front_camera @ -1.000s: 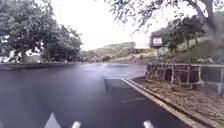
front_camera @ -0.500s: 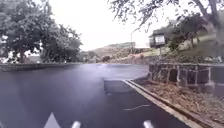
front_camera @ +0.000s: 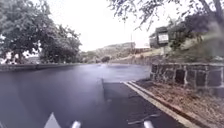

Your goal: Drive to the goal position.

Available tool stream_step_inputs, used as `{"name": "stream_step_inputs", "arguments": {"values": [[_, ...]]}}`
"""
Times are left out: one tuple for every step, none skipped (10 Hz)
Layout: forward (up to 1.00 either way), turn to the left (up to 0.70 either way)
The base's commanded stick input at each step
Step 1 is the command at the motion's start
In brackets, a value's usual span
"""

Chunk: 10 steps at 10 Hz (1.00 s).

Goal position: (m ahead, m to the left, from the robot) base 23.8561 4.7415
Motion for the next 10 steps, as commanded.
{"name": "stream_step_inputs", "arguments": {"values": [[0.7, 0.0], [0.7, 0.0], [0.7, 0.0], [0.7, 0.0], [0.7, 0.0], [0.7, 0.0], [0.7, 0.0], [0.7, 0.0], [0.7, 0.0], [0.7, 0.0]]}}
